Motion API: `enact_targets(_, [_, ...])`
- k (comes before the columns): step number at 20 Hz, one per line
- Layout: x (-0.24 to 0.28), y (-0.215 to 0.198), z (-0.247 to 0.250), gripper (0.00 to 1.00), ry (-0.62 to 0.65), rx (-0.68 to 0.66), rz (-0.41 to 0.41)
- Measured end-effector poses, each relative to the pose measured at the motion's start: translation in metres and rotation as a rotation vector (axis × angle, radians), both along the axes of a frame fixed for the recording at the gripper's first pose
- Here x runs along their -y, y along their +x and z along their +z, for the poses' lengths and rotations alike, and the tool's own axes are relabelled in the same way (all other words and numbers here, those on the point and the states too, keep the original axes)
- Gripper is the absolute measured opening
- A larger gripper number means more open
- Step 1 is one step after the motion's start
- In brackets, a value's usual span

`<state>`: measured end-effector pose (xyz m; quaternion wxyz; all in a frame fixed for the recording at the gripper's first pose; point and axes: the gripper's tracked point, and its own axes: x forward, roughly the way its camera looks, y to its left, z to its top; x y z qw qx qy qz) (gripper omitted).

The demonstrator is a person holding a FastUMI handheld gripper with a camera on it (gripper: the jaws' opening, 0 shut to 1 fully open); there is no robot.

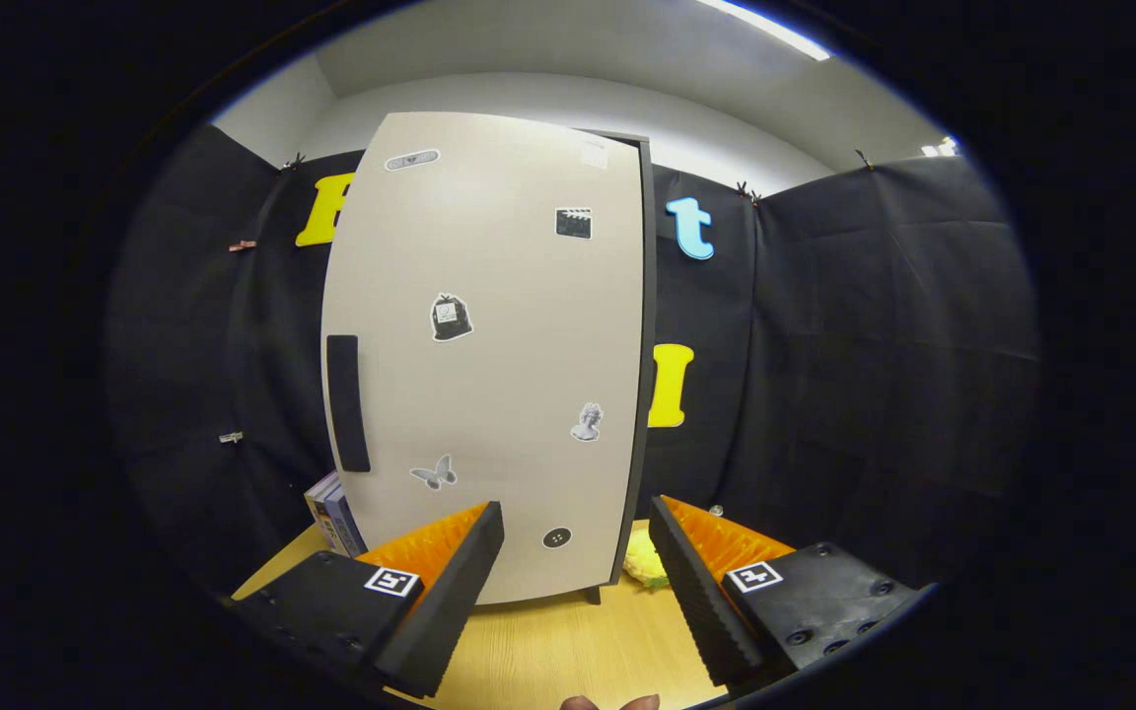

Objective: Open the shoe cabinet door, grab the shoes and put them into the shoe cabinet, then close the shoe cabinet door.

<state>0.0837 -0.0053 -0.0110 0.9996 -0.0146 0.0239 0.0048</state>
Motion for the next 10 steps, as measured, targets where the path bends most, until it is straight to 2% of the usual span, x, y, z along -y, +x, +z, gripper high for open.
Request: enact_targets(10, [0.0068,-0.0027,0.0069,0.97,-0.011,0.017,-0.011])
